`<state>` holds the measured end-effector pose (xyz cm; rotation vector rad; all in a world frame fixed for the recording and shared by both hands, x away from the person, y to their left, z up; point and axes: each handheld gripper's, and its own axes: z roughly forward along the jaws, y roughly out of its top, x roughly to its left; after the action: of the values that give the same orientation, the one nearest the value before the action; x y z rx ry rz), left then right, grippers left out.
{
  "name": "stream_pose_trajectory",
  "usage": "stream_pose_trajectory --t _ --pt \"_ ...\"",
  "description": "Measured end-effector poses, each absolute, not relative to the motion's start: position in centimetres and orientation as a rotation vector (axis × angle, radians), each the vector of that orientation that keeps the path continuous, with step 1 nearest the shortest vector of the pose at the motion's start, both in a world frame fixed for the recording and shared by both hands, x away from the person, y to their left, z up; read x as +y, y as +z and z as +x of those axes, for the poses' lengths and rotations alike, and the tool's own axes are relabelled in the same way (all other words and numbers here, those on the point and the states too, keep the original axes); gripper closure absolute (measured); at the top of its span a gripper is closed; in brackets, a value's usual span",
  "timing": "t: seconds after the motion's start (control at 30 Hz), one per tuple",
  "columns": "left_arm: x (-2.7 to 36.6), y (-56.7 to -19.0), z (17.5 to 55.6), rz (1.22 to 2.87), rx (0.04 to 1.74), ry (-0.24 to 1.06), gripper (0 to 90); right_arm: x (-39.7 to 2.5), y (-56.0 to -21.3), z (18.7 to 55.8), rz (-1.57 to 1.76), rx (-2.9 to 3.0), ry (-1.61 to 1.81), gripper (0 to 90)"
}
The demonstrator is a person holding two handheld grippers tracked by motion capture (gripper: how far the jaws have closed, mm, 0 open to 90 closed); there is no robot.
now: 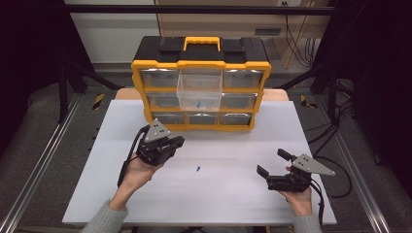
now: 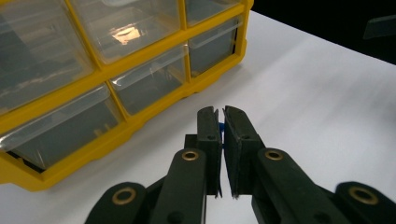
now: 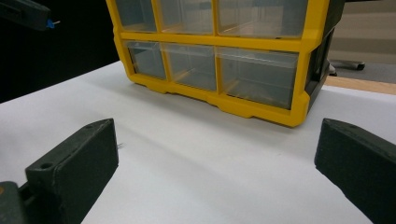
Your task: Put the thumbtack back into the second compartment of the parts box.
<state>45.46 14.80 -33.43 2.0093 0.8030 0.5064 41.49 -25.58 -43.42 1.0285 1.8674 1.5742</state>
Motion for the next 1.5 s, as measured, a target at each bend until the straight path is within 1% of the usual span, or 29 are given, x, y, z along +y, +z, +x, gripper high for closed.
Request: stream_pose_trajectory --t 0.37,0.47,0.8,1.5 --pt "14.9 -31.2 45.6 2.001 0.783 0.510 84.3 -25.6 -43.4 41.5 1.028 1.860 1.579 0.3" --pt "15.0 -30.6 45.6 2.023 0.764 0.527 84.3 -25.6 -43.4 41.5 1.029 1.857 1.585 0.3" --pt "15.3 -28.1 45.4 2.006 0.739 0.550 84.3 -25.6 -43.4 41.5 1.024 1.865 1.576 0.3" --pt "14.0 -23.3 45.5 1.987 0.691 0.628 84.3 -25.5 -43.4 41.4 1.037 1.863 1.586 0.3"
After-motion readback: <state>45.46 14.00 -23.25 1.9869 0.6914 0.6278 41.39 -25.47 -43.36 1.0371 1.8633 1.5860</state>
